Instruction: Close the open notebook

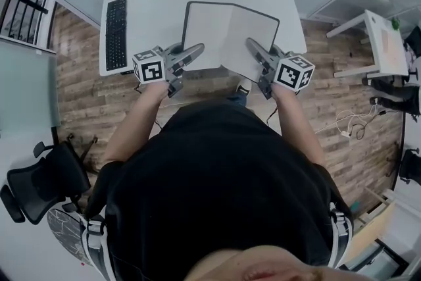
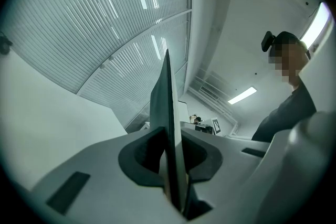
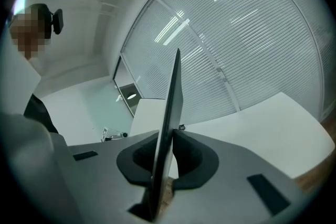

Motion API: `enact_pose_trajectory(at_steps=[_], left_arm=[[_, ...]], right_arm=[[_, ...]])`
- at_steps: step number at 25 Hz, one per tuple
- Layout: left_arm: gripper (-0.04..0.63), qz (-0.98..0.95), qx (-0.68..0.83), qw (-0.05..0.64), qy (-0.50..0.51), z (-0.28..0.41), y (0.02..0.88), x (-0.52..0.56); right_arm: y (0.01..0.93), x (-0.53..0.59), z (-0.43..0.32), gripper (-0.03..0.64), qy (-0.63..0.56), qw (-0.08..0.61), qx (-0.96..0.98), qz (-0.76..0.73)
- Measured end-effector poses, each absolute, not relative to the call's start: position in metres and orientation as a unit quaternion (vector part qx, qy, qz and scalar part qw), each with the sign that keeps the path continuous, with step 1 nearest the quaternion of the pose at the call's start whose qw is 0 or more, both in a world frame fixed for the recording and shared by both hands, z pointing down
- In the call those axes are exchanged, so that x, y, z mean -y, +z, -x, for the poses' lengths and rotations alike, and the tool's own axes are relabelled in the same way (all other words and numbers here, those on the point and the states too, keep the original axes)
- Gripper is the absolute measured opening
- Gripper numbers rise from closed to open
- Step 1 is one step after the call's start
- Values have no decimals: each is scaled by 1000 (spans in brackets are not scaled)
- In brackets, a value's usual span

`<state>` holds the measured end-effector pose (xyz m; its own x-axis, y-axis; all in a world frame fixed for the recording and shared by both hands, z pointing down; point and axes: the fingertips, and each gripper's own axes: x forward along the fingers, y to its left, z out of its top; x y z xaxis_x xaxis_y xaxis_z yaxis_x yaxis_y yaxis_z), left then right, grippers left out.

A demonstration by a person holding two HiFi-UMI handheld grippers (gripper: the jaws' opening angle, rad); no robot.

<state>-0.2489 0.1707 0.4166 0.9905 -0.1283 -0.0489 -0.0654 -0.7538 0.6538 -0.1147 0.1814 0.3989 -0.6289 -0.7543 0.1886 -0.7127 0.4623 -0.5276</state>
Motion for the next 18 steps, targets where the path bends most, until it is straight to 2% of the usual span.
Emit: enact_pose_trajectory(at_steps=[7, 12, 18], left_arm=[[58, -936, 68, 342, -54, 252, 418, -167], [58, -928, 78, 361, -48, 177, 423, -102], [58, -923, 88, 372, -49, 154, 426, -79]], right_arm=[[399, -174, 118, 63, -285, 38, -860, 422], [405, -106, 43, 63, -302, 36, -856, 417], [410, -82, 18, 61, -309, 37, -856, 412]])
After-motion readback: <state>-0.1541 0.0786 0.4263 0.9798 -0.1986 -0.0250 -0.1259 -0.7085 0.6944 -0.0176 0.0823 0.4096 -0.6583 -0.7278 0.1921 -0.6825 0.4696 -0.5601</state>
